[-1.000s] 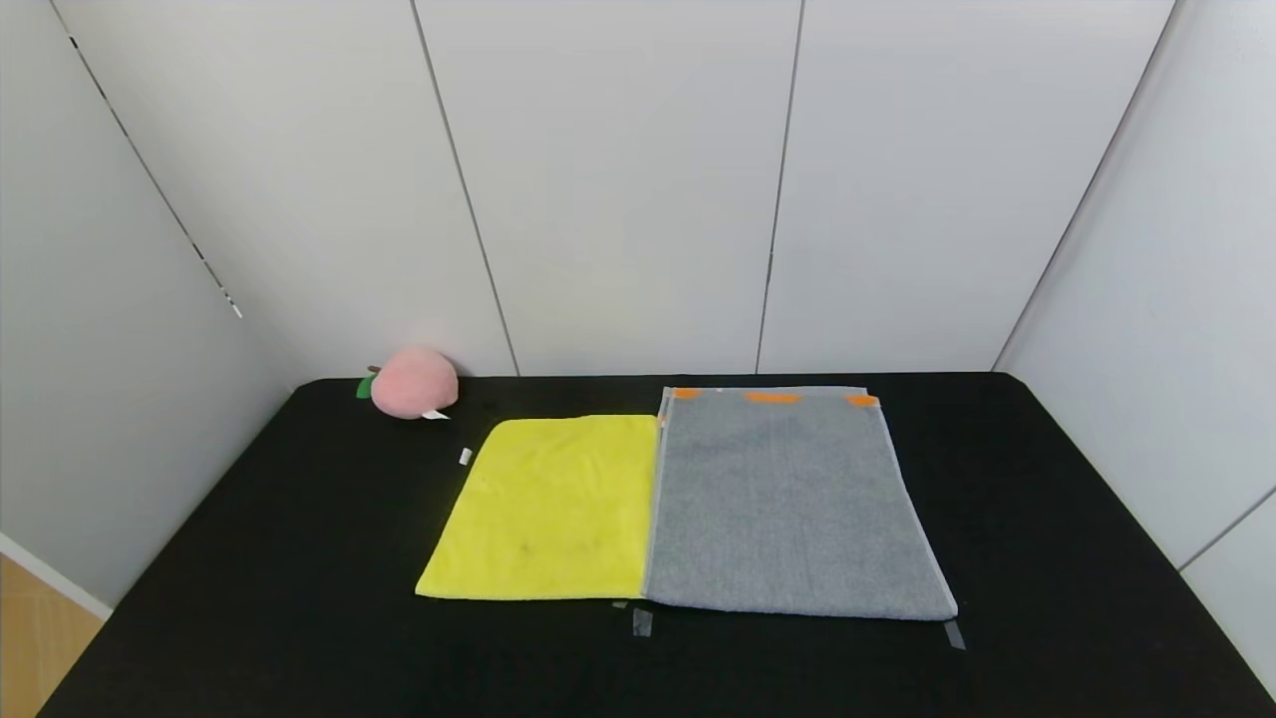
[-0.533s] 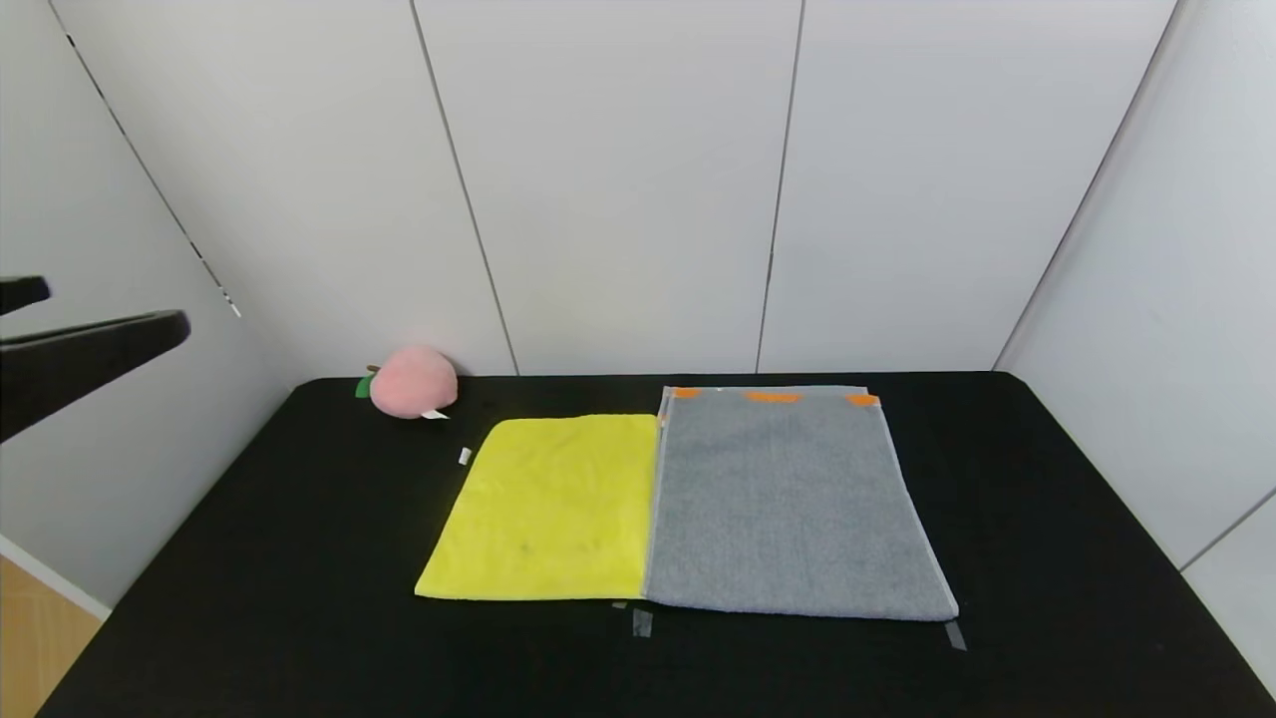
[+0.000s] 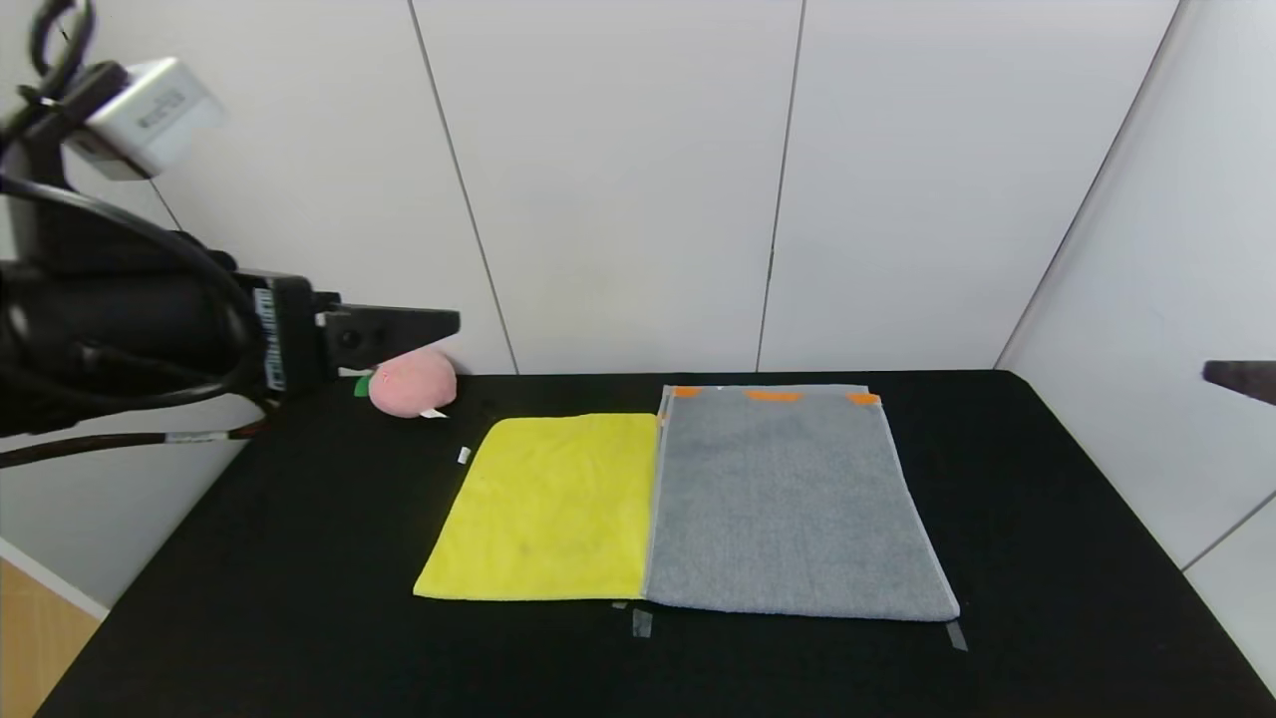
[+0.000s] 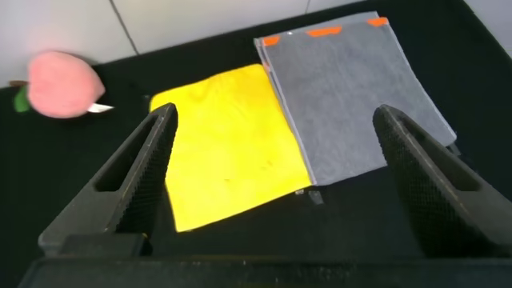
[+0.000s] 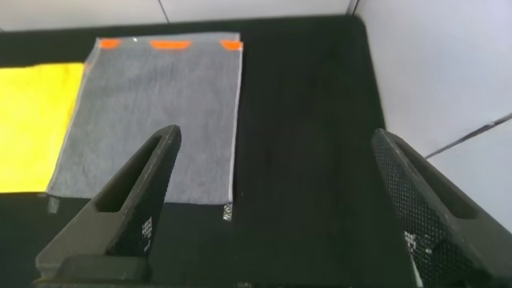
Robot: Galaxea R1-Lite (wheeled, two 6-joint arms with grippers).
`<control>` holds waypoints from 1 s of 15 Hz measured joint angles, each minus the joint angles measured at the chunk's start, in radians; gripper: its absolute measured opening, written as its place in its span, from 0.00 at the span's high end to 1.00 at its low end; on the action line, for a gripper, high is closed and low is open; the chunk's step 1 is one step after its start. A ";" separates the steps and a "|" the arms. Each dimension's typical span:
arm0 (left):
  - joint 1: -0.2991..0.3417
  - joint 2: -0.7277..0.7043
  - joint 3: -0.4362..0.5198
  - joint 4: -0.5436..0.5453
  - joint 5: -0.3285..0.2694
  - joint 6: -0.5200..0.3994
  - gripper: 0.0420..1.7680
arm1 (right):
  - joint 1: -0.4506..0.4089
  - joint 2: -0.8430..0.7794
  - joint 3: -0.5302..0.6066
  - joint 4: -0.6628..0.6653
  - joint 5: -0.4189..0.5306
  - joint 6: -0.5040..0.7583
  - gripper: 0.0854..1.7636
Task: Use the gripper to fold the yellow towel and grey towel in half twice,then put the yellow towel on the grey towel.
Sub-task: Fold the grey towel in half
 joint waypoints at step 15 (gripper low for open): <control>-0.114 0.526 -0.171 -0.005 0.000 -0.126 0.03 | 0.017 0.448 -0.006 -0.008 0.052 0.089 0.03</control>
